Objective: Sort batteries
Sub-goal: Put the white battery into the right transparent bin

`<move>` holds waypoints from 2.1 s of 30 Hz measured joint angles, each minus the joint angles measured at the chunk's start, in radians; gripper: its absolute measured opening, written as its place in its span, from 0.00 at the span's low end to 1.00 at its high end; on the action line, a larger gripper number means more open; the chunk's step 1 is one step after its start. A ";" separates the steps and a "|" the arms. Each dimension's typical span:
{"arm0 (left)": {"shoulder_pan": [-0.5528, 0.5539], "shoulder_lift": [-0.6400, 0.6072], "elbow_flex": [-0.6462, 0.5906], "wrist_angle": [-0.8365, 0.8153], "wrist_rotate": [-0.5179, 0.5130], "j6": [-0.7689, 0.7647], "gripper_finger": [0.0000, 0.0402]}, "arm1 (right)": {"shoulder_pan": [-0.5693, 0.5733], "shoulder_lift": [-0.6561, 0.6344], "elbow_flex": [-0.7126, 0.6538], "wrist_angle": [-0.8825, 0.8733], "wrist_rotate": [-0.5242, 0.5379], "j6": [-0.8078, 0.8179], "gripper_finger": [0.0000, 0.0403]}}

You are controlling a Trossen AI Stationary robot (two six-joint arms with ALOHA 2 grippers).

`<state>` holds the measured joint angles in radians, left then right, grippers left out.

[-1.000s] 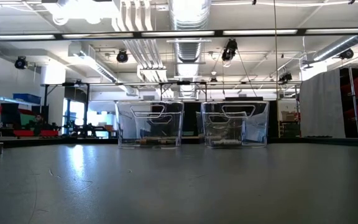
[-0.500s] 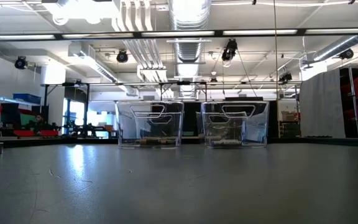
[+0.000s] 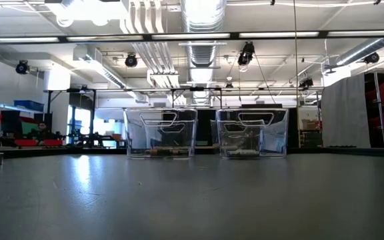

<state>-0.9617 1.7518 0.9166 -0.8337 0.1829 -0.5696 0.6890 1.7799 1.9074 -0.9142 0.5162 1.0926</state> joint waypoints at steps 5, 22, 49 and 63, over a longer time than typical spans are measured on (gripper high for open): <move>0.128 0.000 0.088 -0.035 -0.138 0.115 0.02 | 0.049 -0.045 0.050 -0.139 0.019 -0.042 0.54; 0.749 -0.004 0.576 0.130 -0.311 0.569 0.01 | 0.125 -0.064 0.045 -0.525 0.112 0.156 0.54; 1.289 0.591 1.304 0.062 -0.111 0.580 0.02 | 0.109 -0.451 -0.035 -0.657 0.174 -0.039 0.54; 1.352 0.631 1.248 0.162 -0.067 0.693 0.02 | -0.063 -0.519 -0.077 -0.656 0.328 -0.064 0.54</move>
<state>0.3907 2.3830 2.1648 -0.6714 0.1160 0.1232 0.6260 1.2605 1.8305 -1.5703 0.8437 1.0291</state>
